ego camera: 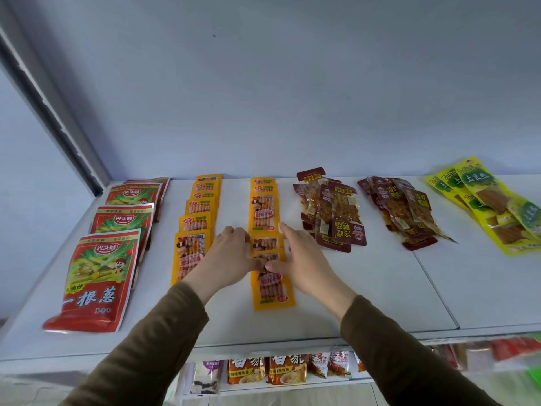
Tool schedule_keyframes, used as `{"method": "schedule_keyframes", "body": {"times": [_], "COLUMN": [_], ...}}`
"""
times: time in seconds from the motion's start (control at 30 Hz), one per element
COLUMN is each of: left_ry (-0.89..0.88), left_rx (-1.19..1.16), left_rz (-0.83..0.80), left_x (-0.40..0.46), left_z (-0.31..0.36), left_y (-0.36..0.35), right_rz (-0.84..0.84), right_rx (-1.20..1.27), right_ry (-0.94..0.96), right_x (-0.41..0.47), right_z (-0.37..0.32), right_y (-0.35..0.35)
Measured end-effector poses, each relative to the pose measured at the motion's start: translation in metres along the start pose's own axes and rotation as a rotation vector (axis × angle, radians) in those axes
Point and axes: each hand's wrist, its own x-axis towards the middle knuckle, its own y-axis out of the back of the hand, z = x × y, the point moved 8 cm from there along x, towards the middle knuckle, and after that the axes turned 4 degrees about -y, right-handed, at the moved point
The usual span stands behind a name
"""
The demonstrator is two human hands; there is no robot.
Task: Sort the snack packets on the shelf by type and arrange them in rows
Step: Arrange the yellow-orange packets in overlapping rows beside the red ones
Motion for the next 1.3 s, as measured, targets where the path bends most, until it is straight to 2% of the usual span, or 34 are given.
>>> {"method": "schedule_keyframes", "body": {"times": [0.1,0.27,0.4,0.57,0.67,0.77,0.97,1.17,1.3], "left_ry": [0.009,0.083,0.051,-0.009,-0.021,-0.007,0.066,0.108,0.112], "left_rx": [-0.042,-0.320,-0.598,-0.825,-0.793,-0.741,-0.676,-0.562,-0.477], "left_rz": [-0.002,0.006,-0.011,0.114,0.209,0.276,0.374,0.382,0.339], "left_x": [-0.001,-0.004,-0.007,-0.008,0.001,0.016,0.044,0.049,0.047], "left_z": [0.001,-0.007,-0.007,-0.004,-0.004,-0.005,-0.015,-0.023,-0.024], "left_y": [-0.004,-0.010,-0.014,-0.005,0.004,0.011,0.021,0.018,0.015], "right_rz": [0.008,0.022,0.079,0.163,0.181,0.231,0.325,0.319,0.293], "right_rx": [0.094,0.247,0.377,0.531,0.611,0.579,0.354,0.200,0.198], "right_ry": [-0.011,-0.014,0.020,0.046,-0.031,-0.065,-0.051,-0.053,-0.057], "right_x": [-0.001,-0.002,-0.008,-0.009,0.001,0.013,0.032,0.040,0.039], "right_z": [0.000,0.002,0.002,0.006,0.013,0.009,-0.009,-0.012,-0.006], "right_y": [-0.005,-0.011,-0.008,0.000,0.004,0.009,0.020,0.014,0.007]}}
